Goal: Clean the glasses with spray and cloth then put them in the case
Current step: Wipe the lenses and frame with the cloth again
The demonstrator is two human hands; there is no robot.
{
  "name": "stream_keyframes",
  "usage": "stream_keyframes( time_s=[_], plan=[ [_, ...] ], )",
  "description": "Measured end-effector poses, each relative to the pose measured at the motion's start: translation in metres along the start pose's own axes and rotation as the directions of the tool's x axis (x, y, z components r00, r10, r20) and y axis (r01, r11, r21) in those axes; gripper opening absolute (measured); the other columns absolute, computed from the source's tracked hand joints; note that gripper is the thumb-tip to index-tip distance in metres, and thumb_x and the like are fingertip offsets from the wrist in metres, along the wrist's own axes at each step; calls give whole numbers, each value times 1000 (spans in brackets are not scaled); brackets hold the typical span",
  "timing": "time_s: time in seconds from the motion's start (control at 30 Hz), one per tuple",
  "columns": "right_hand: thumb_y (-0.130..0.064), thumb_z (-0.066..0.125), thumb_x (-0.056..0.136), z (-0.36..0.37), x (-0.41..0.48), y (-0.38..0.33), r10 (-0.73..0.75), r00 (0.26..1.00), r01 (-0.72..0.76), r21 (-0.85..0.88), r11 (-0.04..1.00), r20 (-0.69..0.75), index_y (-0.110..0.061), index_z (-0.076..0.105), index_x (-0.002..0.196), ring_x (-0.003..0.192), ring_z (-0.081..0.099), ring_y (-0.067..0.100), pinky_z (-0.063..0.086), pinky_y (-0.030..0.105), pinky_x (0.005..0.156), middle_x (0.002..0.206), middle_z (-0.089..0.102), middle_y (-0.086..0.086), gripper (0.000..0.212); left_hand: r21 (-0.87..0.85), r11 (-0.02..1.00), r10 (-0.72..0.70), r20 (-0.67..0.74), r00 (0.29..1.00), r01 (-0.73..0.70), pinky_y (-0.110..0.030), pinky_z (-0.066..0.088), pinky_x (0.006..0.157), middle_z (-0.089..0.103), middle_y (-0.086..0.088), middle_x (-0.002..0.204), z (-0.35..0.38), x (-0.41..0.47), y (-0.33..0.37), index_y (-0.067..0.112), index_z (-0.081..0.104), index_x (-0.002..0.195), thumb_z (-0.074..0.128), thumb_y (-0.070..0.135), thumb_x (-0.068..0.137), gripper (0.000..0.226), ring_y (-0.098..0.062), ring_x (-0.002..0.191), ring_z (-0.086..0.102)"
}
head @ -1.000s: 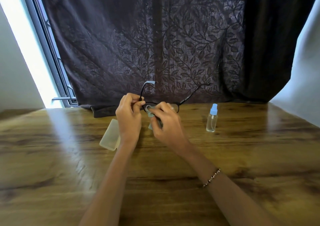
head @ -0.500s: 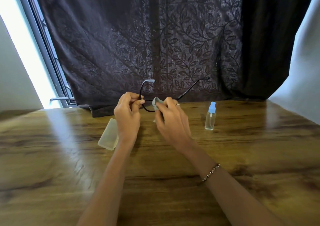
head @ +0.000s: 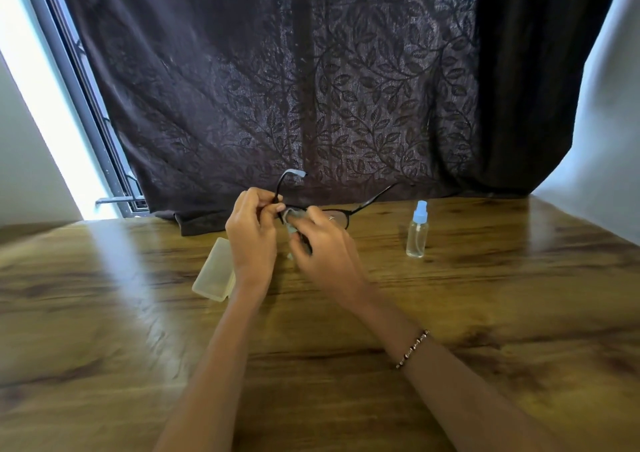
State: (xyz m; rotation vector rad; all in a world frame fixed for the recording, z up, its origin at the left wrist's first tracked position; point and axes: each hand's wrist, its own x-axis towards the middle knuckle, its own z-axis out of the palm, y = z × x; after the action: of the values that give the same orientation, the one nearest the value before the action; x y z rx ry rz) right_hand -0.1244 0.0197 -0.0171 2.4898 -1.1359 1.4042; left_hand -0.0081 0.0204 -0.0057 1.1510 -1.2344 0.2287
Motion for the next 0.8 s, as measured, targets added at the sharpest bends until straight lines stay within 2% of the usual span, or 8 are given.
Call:
stream_keyframes(
  time_s=[0.1,0.23,0.33,0.4,0.47,0.6,0.67,0.8],
  plan=[
    [-17,48,95,-5,6,11,52,999,-52,-38,998,6,-13,65,106,72,45,11,32,24,57,85,43,-5,21,-1,1000,17,32,999,-17,-2,38,72,61,-1,83,3,-1,1,4,63,85,59,-7,85,11,13,79,54],
    [-17,51,95,-11,7,23,121,989,-131,-131,983,-86,-10,67,99,72,49,11,34,24,58,85,49,-2,19,-17,1000,12,29,999,-11,-3,42,73,61,-3,85,-1,1,-2,4,62,87,56,-10,86,16,13,80,57],
    [-15,52,95,-12,6,30,202,964,-225,-130,966,-171,-8,68,106,66,46,9,33,21,58,86,51,-1,21,-27,1000,-6,27,1000,6,-5,45,74,59,-3,86,-5,3,-3,7,62,88,53,-12,86,20,0,80,61],
    [-16,51,96,-12,6,35,252,955,-275,-153,949,-155,-8,67,111,68,51,11,34,21,59,93,56,2,23,-31,999,-6,21,1000,7,-6,46,74,60,-3,86,-7,5,-4,7,62,88,54,-11,87,20,-4,80,61],
    [-17,49,96,-9,5,39,262,961,-274,-151,950,-92,-9,67,112,70,53,13,35,22,61,98,59,4,25,-30,1000,-6,18,1000,6,-7,46,74,60,-4,86,-7,5,-4,6,62,89,54,-11,87,18,-5,80,61],
    [-19,48,96,-7,5,37,165,986,-166,-52,985,-12,-12,66,112,62,49,12,35,23,55,85,49,-2,26,-36,999,5,25,1000,-4,-6,45,74,61,-4,86,-7,5,-3,5,62,89,55,-9,87,16,0,80,61],
    [-20,47,97,-9,5,43,172,985,-173,-127,977,-18,-13,65,113,64,50,11,35,24,55,89,51,-1,26,-42,999,17,27,1000,-16,-6,46,74,61,-2,85,-7,5,-2,4,62,89,55,-9,87,15,4,79,60],
    [-21,48,95,-13,4,43,211,977,-212,-217,953,-29,-10,68,103,67,47,10,30,17,52,89,52,-1,24,-43,999,-14,-3,1000,13,-13,49,75,61,-2,85,-7,6,-5,6,62,90,55,-7,88,15,-4,81,61]
  ],
)
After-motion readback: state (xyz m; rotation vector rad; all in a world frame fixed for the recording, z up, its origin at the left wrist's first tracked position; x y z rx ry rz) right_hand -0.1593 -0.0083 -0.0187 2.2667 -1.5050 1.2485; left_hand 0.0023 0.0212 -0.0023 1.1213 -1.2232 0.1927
